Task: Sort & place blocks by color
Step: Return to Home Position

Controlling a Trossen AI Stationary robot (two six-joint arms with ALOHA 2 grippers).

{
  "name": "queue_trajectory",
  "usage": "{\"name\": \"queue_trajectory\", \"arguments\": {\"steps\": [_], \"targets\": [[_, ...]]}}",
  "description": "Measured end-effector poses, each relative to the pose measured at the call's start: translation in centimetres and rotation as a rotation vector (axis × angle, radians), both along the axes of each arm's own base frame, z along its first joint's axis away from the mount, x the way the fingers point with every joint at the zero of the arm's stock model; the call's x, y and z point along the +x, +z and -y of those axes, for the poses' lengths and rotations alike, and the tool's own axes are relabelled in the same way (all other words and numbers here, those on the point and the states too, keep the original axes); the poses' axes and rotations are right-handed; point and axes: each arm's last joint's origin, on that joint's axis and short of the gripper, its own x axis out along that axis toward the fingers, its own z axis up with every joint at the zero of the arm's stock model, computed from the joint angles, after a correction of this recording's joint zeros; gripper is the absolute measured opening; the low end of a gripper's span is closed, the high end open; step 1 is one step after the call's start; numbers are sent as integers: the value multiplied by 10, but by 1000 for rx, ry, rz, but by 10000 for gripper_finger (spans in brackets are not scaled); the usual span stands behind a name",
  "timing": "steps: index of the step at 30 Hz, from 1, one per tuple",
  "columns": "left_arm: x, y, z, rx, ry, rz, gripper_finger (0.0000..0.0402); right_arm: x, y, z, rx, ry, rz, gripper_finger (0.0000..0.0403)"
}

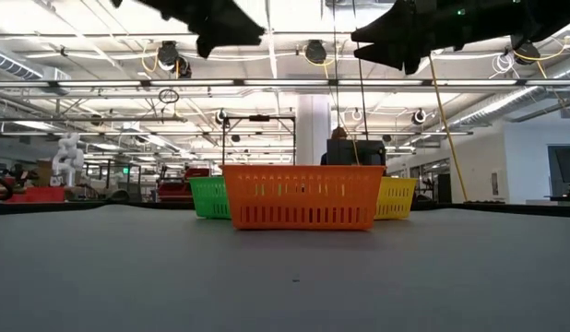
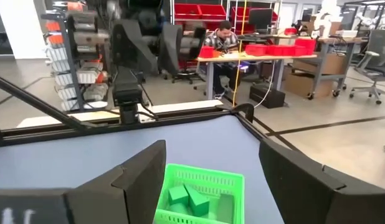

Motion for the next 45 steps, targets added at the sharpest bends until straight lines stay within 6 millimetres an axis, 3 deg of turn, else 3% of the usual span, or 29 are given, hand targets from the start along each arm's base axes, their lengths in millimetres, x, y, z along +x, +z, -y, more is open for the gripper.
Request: {"name": "queue_trajectory", "arguments": {"steps": [6, 9, 20, 28, 31, 37, 45], "targets": [[-23, -43, 3, -76, 23, 83, 99, 0, 0, 0, 17, 0, 2, 254], [-37, -54, 5, -93, 29, 120, 98, 0, 0, 0, 16, 0, 2, 254], [-88, -47, 19, -83, -15, 284, 97, 0, -3, 0, 17, -1, -25, 254], [-118, -61, 27, -82, -22, 316, 97, -4, -4, -7, 61, 29, -54, 254], [-130, -68, 29, -100, -32, 338, 97, -13, -2, -11, 95, 50, -9, 254], [-146, -77, 31, -124, -26, 396, 97, -41, -18, -20, 164, 106, 82, 254], [-151, -77, 38, -164, -73, 412, 97, -77, -46, -23, 238, 169, 289, 254]]}}
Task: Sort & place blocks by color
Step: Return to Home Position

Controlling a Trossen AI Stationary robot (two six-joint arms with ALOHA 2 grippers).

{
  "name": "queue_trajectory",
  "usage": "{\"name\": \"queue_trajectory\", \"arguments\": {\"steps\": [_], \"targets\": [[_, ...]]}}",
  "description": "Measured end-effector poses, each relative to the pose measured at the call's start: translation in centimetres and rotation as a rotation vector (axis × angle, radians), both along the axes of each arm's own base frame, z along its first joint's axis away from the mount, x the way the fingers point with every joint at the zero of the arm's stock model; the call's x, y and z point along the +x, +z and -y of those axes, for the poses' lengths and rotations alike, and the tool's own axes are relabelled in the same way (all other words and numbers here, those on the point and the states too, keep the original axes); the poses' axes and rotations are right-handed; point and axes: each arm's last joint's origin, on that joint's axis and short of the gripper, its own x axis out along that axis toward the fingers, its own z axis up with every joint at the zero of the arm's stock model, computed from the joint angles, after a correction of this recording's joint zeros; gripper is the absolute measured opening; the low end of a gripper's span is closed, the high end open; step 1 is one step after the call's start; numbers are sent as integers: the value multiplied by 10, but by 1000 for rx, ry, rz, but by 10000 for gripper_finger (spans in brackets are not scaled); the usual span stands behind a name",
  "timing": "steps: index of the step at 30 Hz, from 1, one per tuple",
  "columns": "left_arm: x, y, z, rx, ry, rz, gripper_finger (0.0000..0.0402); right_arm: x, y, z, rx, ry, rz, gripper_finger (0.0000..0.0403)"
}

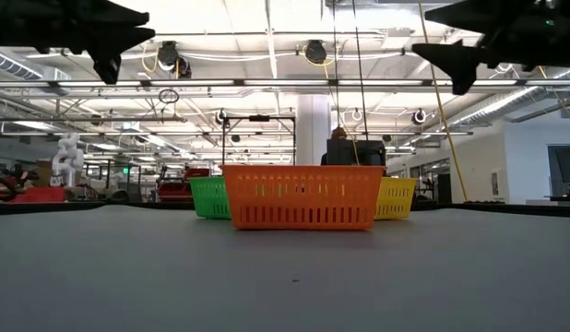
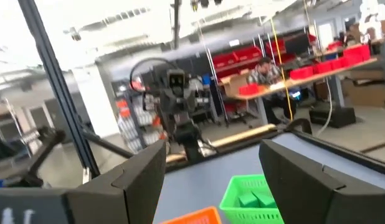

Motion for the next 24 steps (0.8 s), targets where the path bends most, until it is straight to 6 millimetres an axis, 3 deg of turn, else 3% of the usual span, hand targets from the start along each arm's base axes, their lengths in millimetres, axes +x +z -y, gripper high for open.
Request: {"name": "queue_trajectory", "arguments": {"steps": [9, 18, 24], "targets": [[0, 0, 1, 22, 47, -6, 97, -10, -3, 1, -33, -3, 27, 254], [-1, -11, 1, 31, 46, -116, 97, -12, -12, 1, -74, -6, -83, 254], [-10, -6, 0, 34, 47, -68, 97, -14, -13, 1, -111, -12, -99, 254]]}}
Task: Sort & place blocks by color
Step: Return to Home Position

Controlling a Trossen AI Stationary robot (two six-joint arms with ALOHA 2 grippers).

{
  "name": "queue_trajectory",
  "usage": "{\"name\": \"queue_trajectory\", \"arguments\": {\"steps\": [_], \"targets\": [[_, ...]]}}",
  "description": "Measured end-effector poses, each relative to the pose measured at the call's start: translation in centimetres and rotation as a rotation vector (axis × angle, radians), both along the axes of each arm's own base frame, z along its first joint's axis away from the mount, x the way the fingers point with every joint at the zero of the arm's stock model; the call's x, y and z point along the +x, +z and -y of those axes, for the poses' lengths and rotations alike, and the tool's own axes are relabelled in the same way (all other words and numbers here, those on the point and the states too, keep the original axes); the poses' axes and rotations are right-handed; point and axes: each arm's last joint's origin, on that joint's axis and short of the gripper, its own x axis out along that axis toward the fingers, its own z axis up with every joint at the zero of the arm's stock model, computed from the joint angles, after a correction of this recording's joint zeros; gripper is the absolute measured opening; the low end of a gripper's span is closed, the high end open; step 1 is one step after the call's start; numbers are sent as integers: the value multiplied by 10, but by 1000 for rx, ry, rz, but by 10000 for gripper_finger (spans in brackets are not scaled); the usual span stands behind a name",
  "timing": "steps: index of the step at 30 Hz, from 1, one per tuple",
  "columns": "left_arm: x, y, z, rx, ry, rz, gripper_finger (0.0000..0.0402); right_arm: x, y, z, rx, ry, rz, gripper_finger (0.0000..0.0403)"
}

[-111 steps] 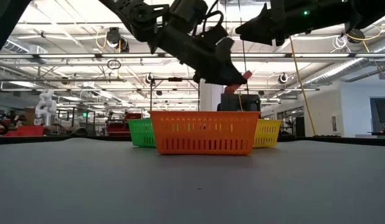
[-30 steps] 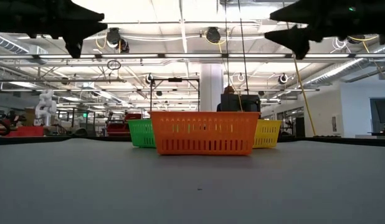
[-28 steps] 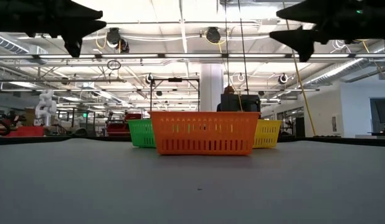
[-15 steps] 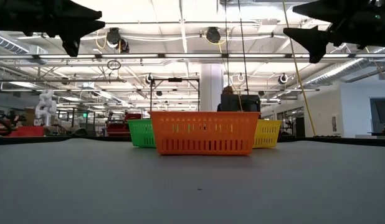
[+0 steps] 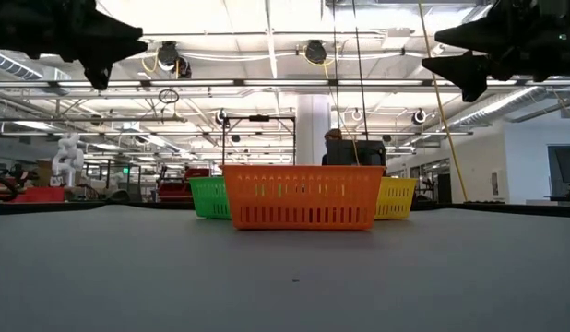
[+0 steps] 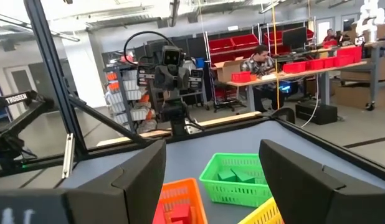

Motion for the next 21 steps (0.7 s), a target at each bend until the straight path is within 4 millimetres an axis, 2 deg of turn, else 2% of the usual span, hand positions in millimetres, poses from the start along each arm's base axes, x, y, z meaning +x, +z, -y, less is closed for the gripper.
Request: {"name": "queue_trajectory", "arguments": {"steps": [5, 12, 16, 21], "targets": [[-13, -3, 0, 5, -13, -10, 97, -2, -4, 0, -4, 0, -41, 254], [-24, -16, 3, 109, -73, 177, 97, -4, -4, 1, 0, 0, -47, 254], [-21, -30, 5, 149, -112, 233, 97, -5, -3, 1, -9, -3, -39, 254], [-18, -36, 6, 133, -130, 262, 97, -5, -3, 2, -11, -17, -34, 254]]}}
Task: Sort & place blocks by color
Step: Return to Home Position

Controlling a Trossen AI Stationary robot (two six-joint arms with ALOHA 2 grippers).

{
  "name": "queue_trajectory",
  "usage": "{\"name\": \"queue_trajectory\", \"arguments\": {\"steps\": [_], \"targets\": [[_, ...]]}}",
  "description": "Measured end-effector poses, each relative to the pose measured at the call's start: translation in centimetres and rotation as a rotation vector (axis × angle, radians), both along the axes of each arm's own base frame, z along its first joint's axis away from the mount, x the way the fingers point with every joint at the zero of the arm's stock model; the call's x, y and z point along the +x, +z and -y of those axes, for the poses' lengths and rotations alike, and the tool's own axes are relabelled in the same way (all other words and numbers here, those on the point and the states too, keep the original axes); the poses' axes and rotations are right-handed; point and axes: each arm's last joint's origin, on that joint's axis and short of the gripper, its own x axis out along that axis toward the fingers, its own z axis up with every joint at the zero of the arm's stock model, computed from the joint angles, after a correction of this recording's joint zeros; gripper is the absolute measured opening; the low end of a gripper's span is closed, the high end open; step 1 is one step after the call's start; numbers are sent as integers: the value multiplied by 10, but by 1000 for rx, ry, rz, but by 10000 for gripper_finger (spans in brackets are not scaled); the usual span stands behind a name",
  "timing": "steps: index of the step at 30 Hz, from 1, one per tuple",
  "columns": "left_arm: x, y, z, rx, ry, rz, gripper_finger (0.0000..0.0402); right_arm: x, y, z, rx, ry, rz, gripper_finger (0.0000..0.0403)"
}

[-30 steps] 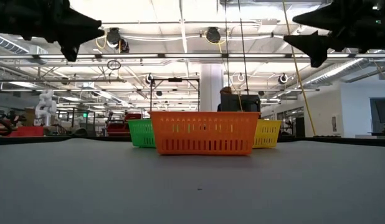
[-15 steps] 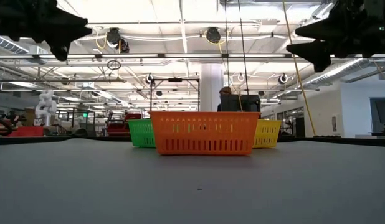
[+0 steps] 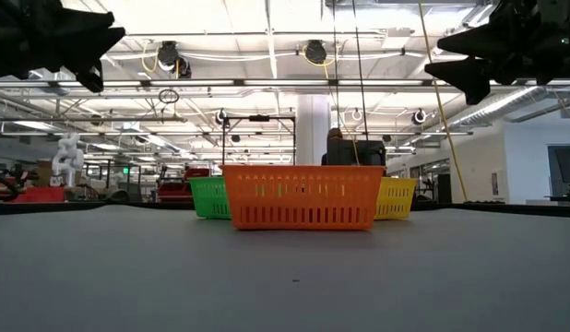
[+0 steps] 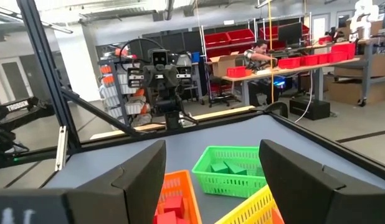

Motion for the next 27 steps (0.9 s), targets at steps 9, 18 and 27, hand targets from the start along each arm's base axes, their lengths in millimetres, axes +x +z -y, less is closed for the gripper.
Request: {"name": "queue_trajectory", "arguments": {"steps": [9, 18, 27], "targets": [[-1, 5, -6, 53, 87, 51, 97, 0, 0, 3, 3, -23, 5, 254], [3, -9, -17, -12, 69, -97, 97, -5, 1, 2, 1, 30, 10, 254], [4, -22, -18, -77, 55, -226, 97, -6, -7, 3, 4, 5, -74, 254]]}}
